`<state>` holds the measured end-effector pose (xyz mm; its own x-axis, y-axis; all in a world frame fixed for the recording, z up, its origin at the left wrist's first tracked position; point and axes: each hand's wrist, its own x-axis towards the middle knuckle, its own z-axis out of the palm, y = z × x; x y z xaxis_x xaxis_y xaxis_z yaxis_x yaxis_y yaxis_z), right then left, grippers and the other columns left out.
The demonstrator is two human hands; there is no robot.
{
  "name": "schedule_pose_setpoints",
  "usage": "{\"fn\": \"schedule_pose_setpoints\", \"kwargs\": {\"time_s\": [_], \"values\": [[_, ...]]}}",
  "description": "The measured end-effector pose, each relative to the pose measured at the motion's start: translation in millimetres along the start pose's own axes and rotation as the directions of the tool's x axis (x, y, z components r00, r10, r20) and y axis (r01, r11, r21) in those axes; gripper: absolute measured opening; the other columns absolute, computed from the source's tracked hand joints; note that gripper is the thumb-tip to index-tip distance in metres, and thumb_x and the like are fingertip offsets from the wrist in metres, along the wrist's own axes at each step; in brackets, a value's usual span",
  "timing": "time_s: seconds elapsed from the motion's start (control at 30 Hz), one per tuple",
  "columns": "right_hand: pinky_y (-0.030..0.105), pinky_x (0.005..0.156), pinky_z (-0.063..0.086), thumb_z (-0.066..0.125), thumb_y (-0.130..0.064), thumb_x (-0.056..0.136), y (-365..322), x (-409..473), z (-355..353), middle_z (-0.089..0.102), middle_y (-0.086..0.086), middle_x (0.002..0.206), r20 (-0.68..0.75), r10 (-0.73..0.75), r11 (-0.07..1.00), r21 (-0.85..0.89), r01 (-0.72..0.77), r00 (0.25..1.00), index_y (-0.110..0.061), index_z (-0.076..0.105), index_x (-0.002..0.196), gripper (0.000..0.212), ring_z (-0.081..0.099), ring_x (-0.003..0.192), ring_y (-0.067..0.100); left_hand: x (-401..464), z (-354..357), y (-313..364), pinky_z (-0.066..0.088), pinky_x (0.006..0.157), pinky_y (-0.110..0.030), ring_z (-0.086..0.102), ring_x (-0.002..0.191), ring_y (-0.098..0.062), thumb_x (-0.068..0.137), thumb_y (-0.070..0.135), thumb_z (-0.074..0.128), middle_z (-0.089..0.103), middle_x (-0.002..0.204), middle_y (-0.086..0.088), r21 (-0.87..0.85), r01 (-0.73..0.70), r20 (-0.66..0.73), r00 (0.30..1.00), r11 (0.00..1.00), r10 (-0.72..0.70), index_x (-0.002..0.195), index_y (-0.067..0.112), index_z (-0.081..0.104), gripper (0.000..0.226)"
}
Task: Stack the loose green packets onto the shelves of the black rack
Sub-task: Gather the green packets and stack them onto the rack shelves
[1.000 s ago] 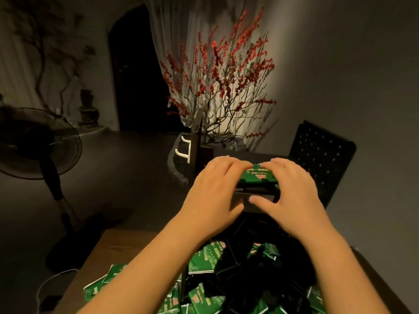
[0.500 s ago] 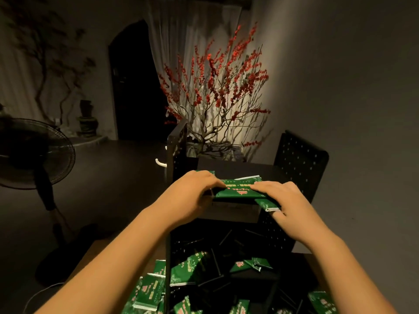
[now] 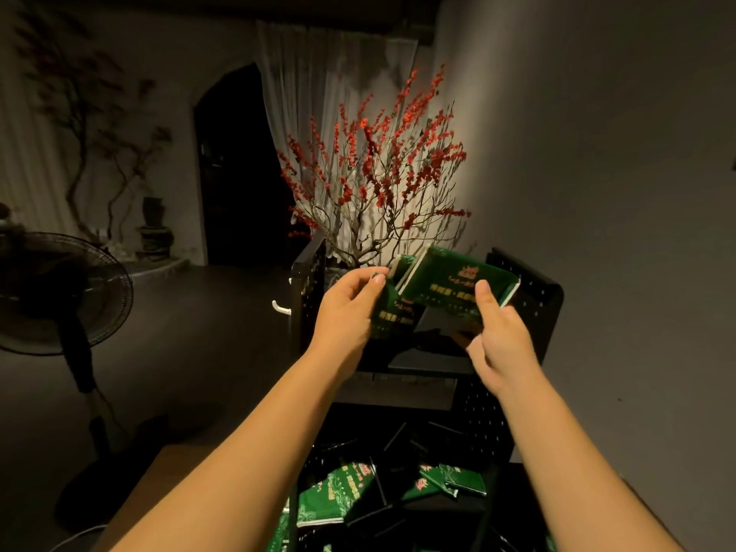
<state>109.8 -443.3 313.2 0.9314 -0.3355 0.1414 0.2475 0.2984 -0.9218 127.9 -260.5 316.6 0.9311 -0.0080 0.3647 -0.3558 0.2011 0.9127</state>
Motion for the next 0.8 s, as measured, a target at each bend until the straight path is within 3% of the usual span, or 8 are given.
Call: {"fn": "schedule_pose_setpoints", "kwargs": {"time_s": [0.1, 0.27, 0.4, 0.47, 0.53, 0.57, 0.7, 0.8], "values": [[0.059, 0.115, 0.026, 0.060, -0.041, 0.092, 4, 6, 6, 0.056, 0.007, 0.133, 0.043, 0.006, 0.998, 0.063, -0.009, 0.999, -0.015, 0.049, 0.116, 0.037, 0.050, 0.128, 0.027, 8, 9, -4, 0.056, 0.065, -0.032, 0.070, 0.084, -0.020, 0.101, 0.021, 0.054, 0.074, 0.099, -0.009, -0.203, 0.084, -0.032, 0.995, 0.976, -0.093, 0.107, 0.015, 0.071, 0.019], [0.062, 0.114, 0.026, 0.063, -0.045, 0.088, -4, 18, 8, 0.055, 0.010, 0.134, 0.058, 0.018, 0.998, 0.056, -0.022, 0.998, -0.014, 0.049, 0.115, 0.043, 0.048, 0.130, 0.029, 23, 18, -5, 0.057, 0.065, -0.033, 0.071, 0.076, -0.016, 0.102, 0.023, 0.052, 0.076, 0.087, -0.002, -0.360, 0.112, -0.038, 0.990, 0.926, -0.135, 0.096, 0.017, 0.070, 0.020], [0.051, 0.112, 0.036, 0.057, -0.038, 0.096, -3, 27, 14, 0.058, 0.013, 0.129, 0.014, 0.022, 0.999, 0.039, -0.023, 1.000, -0.007, 0.049, 0.122, 0.041, 0.054, 0.121, 0.025, 33, 26, -11, 0.059, 0.070, -0.036, 0.069, 0.078, -0.019, 0.103, 0.023, 0.050, 0.072, 0.093, -0.007, -0.435, 0.112, -0.065, 0.986, 0.893, -0.155, 0.099, 0.015, 0.066, 0.019], [0.057, 0.109, 0.036, 0.057, -0.043, 0.095, -5, 33, 14, 0.054, 0.007, 0.133, -0.048, 0.010, 0.999, 0.045, -0.007, 0.999, -0.008, 0.041, 0.134, 0.055, 0.051, 0.125, 0.026, 38, 24, -12, 0.057, 0.074, -0.037, 0.069, 0.079, -0.018, 0.103, 0.025, 0.050, 0.073, 0.092, -0.005, -0.453, 0.103, -0.052, 0.988, 0.886, -0.142, 0.101, 0.016, 0.067, 0.019], [0.061, 0.106, 0.038, 0.060, -0.050, 0.090, -6, 39, 10, 0.047, 0.005, 0.144, -0.066, -0.004, 0.999, 0.043, 0.007, 0.998, -0.015, 0.031, 0.147, 0.073, 0.047, 0.131, 0.028, 41, 21, -12, 0.059, 0.068, -0.033, 0.070, 0.075, -0.014, 0.102, 0.025, 0.051, 0.075, 0.087, 0.000, -0.475, 0.099, -0.031, 0.991, 0.875, -0.130, 0.105, 0.017, 0.068, 0.019], [0.061, 0.106, 0.039, 0.061, -0.050, 0.090, -4, 42, 9, 0.046, 0.004, 0.145, -0.071, 0.003, 1.000, 0.029, -0.001, 0.997, -0.017, 0.032, 0.148, 0.072, 0.047, 0.131, 0.028, 44, 21, -12, 0.059, 0.065, -0.032, 0.071, 0.074, -0.013, 0.102, 0.025, 0.052, 0.075, 0.086, 0.002, -0.478, 0.101, -0.023, 0.992, 0.873, -0.127, 0.108, 0.017, 0.068, 0.019], [0.049, 0.096, 0.050, 0.057, -0.028, 0.098, 0, 44, 15, 0.067, 0.005, 0.119, 0.005, 0.098, 0.991, 0.095, -0.098, 0.995, -0.017, 0.058, 0.121, 0.025, 0.062, 0.112, 0.026, 48, 23, -16, 0.058, 0.069, -0.034, 0.070, 0.079, -0.016, 0.102, 0.026, 0.053, 0.074, 0.093, -0.003, -0.413, 0.112, -0.013, 0.992, 0.904, -0.129, 0.112, 0.013, 0.068, 0.023], [0.037, 0.081, 0.052, 0.059, -0.026, 0.095, -1, 45, 11, 0.071, 0.008, 0.109, 0.069, 0.054, 0.958, 0.277, -0.071, 0.996, -0.012, 0.065, 0.115, 0.025, 0.065, 0.101, 0.026, 53, 20, -22, 0.059, 0.072, -0.039, 0.070, 0.083, -0.022, 0.102, 0.027, 0.052, 0.073, 0.097, -0.008, -0.315, 0.122, -0.100, 0.982, 0.941, -0.161, 0.110, 0.014, 0.066, 0.021]]}}
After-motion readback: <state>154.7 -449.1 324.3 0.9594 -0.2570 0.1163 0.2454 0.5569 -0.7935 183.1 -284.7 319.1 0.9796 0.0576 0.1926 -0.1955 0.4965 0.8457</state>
